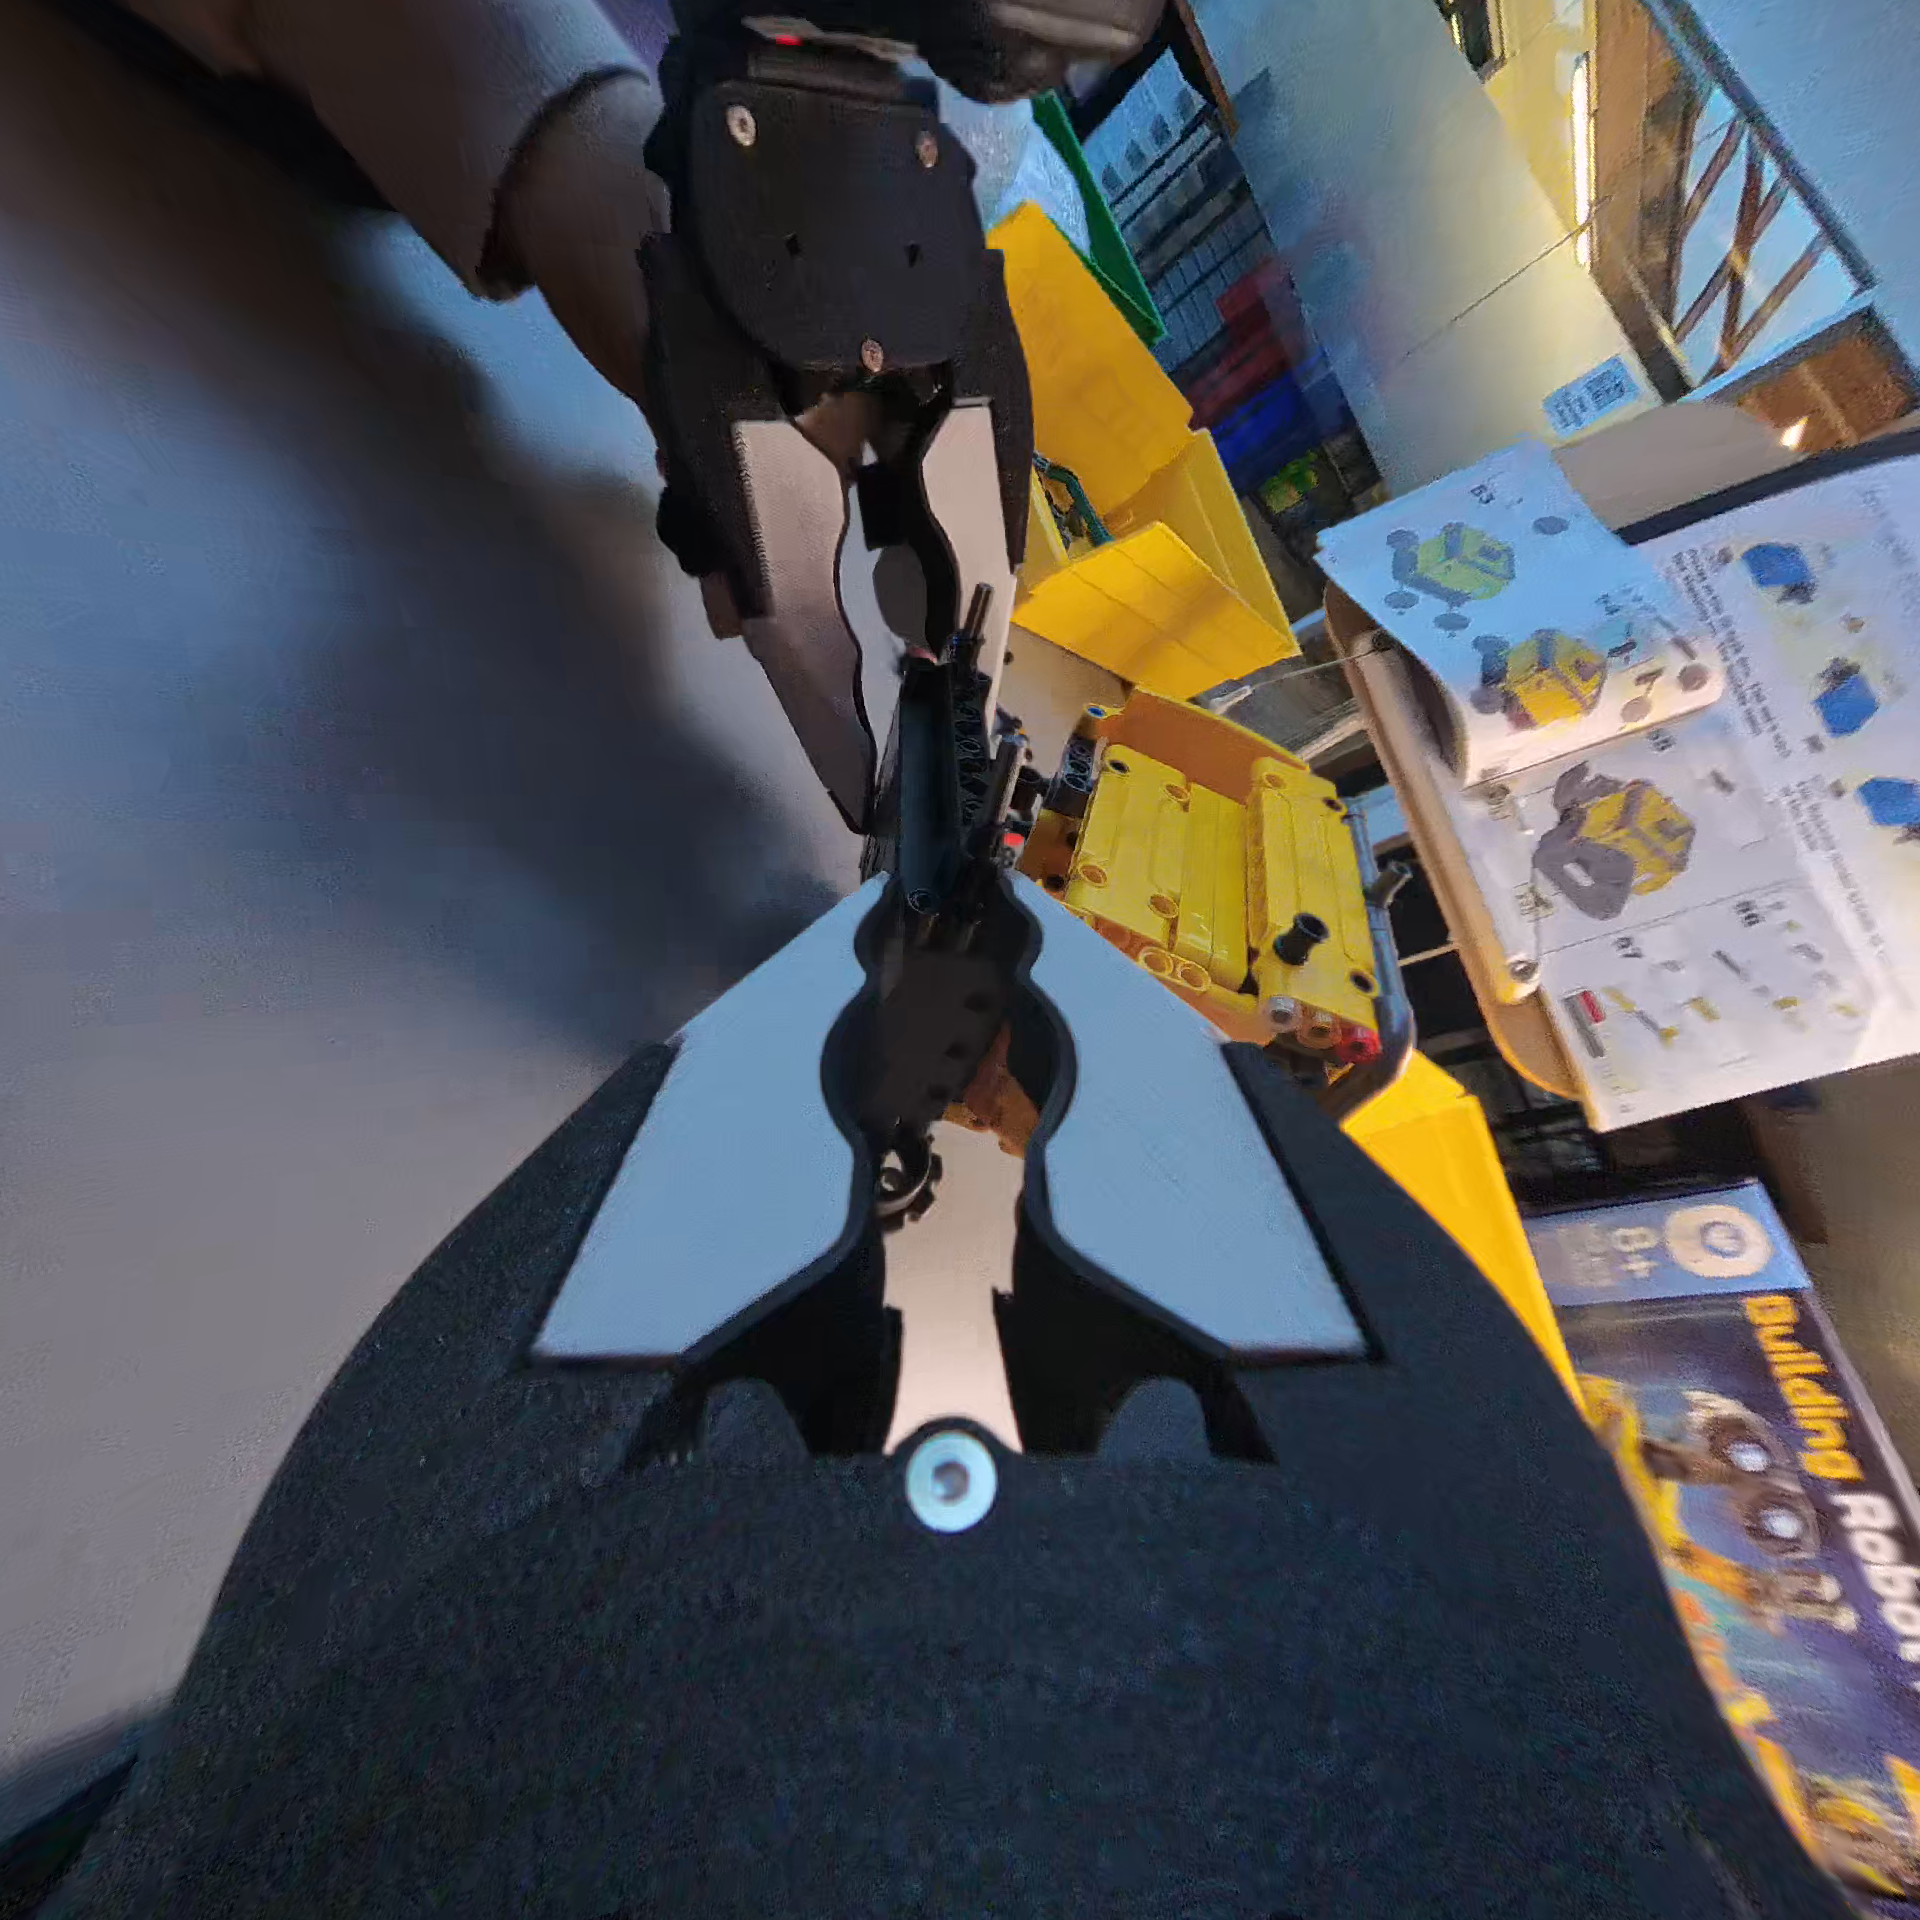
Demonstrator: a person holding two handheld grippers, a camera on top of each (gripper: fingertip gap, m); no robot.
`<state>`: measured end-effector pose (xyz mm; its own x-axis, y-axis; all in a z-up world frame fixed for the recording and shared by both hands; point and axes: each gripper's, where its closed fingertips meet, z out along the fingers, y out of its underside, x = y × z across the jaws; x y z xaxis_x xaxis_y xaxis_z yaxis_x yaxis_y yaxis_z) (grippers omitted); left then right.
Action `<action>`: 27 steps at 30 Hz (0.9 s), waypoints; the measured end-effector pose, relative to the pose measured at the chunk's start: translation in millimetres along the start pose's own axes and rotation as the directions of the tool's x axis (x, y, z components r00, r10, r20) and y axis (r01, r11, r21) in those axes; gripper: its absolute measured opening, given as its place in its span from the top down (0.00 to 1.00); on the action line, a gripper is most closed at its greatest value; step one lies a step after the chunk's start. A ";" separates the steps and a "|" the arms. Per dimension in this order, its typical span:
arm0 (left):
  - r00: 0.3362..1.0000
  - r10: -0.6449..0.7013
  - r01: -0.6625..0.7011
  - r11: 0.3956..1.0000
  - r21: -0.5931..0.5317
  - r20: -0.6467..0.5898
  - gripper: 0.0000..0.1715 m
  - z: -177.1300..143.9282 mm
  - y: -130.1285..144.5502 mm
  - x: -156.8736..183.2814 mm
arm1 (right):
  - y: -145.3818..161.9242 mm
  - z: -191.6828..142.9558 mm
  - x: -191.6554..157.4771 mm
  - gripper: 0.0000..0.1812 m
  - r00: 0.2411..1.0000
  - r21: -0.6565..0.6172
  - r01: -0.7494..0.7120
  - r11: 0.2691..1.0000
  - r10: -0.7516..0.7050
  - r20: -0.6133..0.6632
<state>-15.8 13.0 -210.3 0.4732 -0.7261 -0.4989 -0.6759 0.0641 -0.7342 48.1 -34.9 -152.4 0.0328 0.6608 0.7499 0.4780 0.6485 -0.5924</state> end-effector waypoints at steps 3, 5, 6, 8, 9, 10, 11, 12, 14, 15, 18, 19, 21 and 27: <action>0.999 0.001 -0.007 0.994 -0.105 -0.054 0.84 8.7 19.0 1.8 | -4.5 11.3 -8.2 0.93 0.992 -0.035 0.124 0.992 -0.124 -0.013; 0.980 -0.125 0.103 0.984 -0.142 -0.154 0.80 5.7 28.7 9.8 | -8.5 20.0 -17.5 0.93 0.985 -0.053 0.173 0.983 -0.174 0.002; 0.964 -0.170 0.144 0.980 -0.138 -0.206 0.80 -1.2 30.7 12.0 | -10.9 24.4 -21.8 0.93 0.982 -0.058 0.191 0.980 -0.191 0.008; 0.910 -0.256 0.200 0.960 -0.194 -0.327 0.81 -26.8 44.5 16.7 | -16.5 32.6 -32.5 0.93 0.978 -0.049 0.209 0.977 -0.207 0.032; 0.890 -0.296 0.224 0.946 -0.233 -0.347 0.81 -41.7 56.6 13.6 | -18.5 36.8 -38.4 0.92 0.978 -0.049 0.206 0.977 -0.204 0.046; 0.881 -0.326 0.253 0.937 -0.242 -0.342 0.82 -55.4 66.8 7.8 | -19.1 41.2 -44.8 0.94 0.978 -0.054 0.203 0.978 -0.200 0.063; 0.871 -0.363 0.301 0.927 -0.223 -0.331 0.83 -67.5 71.7 1.0 | -18.5 45.6 -52.2 0.97 0.977 -0.060 0.199 0.978 -0.193 0.087; 0.852 -0.405 0.359 0.913 -0.191 -0.333 0.82 -78.2 71.1 -4.0 | -18.1 50.3 -62.4 0.97 0.975 -0.058 0.195 0.979 -0.187 0.124; 0.829 -0.455 0.444 0.889 -0.112 -0.325 0.81 -93.4 62.9 -14.0 | -9.1 60.4 -85.9 0.95 0.962 -0.104 0.191 0.976 -0.165 0.218; 0.830 -0.461 0.465 0.883 -0.066 -0.314 0.80 -97.3 57.5 -18.3 | -6.7 64.8 -94.2 0.95 0.958 -0.111 0.188 0.976 -0.157 0.239; 0.813 -0.460 0.499 0.866 0.021 -0.357 0.78 -103.3 38.6 -14.5 | -12.1 66.6 -107.8 0.91 0.948 -0.082 0.128 0.988 -0.097 0.304; 0.807 -0.460 0.507 0.861 0.036 -0.369 0.78 -103.2 33.9 -13.0 | -17.5 62.0 -111.3 0.89 0.936 -0.060 0.084 0.995 -0.059 0.347; 0.806 -0.458 0.507 0.861 0.038 -0.374 0.78 -98.6 30.8 -10.4 | -38.2 39.3 -121.6 0.89 0.863 0.015 -0.082 0.997 0.064 0.501; 0.805 -0.440 0.476 0.879 -0.010 -0.399 0.79 -71.3 31.4 1.3 | -30.3 -11.3 -49.5 0.89 0.754 0.052 -0.458 0.887 0.357 0.552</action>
<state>-76.8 -34.7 -201.2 0.4525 -0.8855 0.1052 -0.3748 -0.2960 -0.8786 41.9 -91.6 -168.2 -0.2896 0.9379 0.1911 0.3631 0.2924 -0.8847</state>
